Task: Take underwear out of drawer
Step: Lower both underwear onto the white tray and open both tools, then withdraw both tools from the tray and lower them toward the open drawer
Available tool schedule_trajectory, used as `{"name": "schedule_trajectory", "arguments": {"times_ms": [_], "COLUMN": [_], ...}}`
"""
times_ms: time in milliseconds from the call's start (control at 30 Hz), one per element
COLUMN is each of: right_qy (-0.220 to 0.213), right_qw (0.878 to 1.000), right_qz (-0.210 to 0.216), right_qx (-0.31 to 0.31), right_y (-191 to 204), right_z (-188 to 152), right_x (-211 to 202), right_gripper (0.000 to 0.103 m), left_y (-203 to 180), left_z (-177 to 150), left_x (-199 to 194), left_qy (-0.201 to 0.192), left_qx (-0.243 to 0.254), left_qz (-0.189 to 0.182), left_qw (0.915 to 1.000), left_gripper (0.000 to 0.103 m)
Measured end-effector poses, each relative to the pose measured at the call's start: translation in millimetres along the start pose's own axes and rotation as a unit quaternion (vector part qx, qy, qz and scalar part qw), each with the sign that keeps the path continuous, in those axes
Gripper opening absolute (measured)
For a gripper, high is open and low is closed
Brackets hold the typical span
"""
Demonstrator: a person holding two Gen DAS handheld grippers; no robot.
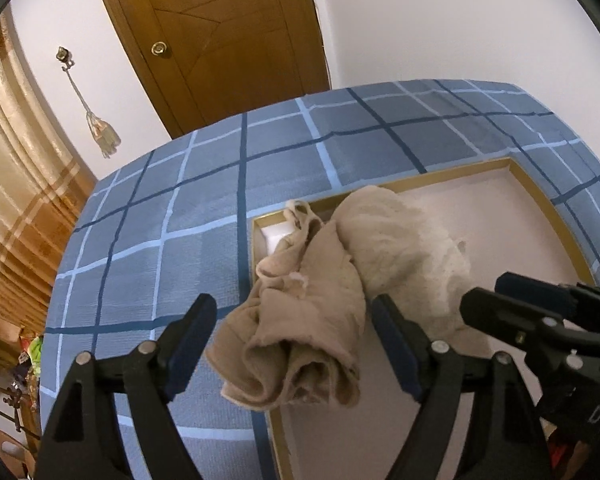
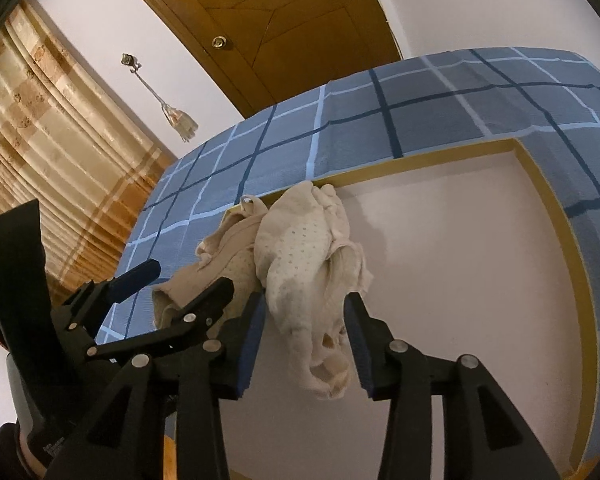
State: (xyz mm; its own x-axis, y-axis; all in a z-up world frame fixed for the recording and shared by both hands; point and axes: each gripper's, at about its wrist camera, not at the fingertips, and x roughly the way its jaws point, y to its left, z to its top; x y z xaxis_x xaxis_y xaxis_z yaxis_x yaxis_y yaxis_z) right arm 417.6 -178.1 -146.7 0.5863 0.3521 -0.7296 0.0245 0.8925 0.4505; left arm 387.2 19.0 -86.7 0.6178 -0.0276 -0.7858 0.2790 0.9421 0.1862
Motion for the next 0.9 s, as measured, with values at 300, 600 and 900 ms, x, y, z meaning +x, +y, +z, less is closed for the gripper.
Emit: {"name": "schedule_trajectory", "arguments": {"times_ms": [300,600,900], "right_qy": [-0.012,-0.014,-0.012], "right_qw": [1.0,1.0,0.999], "right_qz": [-0.006,-0.013,-0.019], "right_qx": [0.0,-0.02,-0.028], "right_y": [-4,-8,-21], "right_z": [-9,-27,-49], "right_x": [-24,-51,-75], "right_gripper": [0.044,0.044,0.044], "left_y": [-5,-11,-22], "left_z": [-12,-37,-65], "left_x": [-20,-40,-58], "left_qy": [0.009,0.024,0.034], "left_qx": [-0.014,-0.022,-0.025], "left_qz": [0.002,-0.003,-0.003], "left_qw": [0.9999,0.9995,0.9991], "left_gripper": [0.081,0.081,0.081]}}
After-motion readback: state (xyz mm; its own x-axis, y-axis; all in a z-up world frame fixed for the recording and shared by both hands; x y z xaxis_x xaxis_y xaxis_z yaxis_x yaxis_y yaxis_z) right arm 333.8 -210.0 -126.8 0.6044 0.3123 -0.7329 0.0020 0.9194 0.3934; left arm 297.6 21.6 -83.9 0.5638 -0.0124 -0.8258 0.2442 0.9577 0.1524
